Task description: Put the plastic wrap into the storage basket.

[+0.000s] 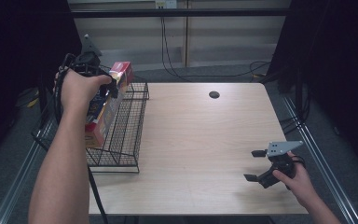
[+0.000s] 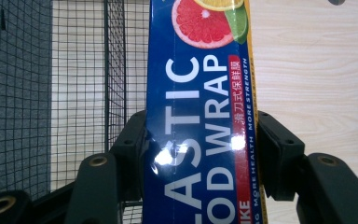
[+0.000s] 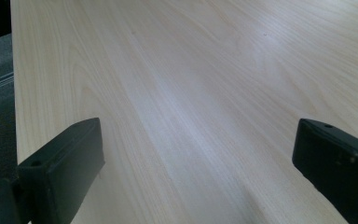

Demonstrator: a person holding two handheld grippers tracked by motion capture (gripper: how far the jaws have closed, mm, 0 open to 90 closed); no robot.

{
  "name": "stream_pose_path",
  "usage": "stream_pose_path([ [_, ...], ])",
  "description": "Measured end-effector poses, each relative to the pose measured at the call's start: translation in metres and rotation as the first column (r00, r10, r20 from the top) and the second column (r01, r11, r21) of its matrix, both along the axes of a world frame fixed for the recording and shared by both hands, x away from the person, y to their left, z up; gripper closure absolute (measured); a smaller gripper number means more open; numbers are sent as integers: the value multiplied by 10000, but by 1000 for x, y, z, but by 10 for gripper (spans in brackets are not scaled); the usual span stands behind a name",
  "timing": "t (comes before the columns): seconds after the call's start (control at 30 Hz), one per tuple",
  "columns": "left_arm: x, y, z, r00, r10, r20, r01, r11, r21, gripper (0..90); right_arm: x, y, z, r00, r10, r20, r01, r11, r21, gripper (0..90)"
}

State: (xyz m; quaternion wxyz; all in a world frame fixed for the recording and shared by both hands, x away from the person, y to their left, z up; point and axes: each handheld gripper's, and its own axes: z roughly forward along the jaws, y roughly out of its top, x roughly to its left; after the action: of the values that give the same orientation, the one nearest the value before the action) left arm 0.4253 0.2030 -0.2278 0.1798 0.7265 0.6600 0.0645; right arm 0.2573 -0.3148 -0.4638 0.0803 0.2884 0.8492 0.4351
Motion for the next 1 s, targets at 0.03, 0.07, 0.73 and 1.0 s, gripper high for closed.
stream_pose_path([
  [0.03, -1, 2, 0, 9999, 104, 10, -104, 9999, -19, 445, 0, 0, 0, 10000, -3, -5, 3, 10000, 3, 18],
  [0.07, -1, 4, 0, 10000, 99, -1, -99, 10000, -2, 445, 0, 0, 0, 10000, -22, 19, 22, 10000, -27, 18],
  [0.73, -1, 26, -3, 9975, 679, 185, -682, 9976, 140, 445, 0, 1, 0, 10000, -7, -15, 7, 10000, -2, 18],
  [1.0, -2, 33, -3, 9968, 768, 202, -771, 9969, 150, 444, 0, 1, -1, 10000, -5, -32, 5, 10000, -17, 18],
])
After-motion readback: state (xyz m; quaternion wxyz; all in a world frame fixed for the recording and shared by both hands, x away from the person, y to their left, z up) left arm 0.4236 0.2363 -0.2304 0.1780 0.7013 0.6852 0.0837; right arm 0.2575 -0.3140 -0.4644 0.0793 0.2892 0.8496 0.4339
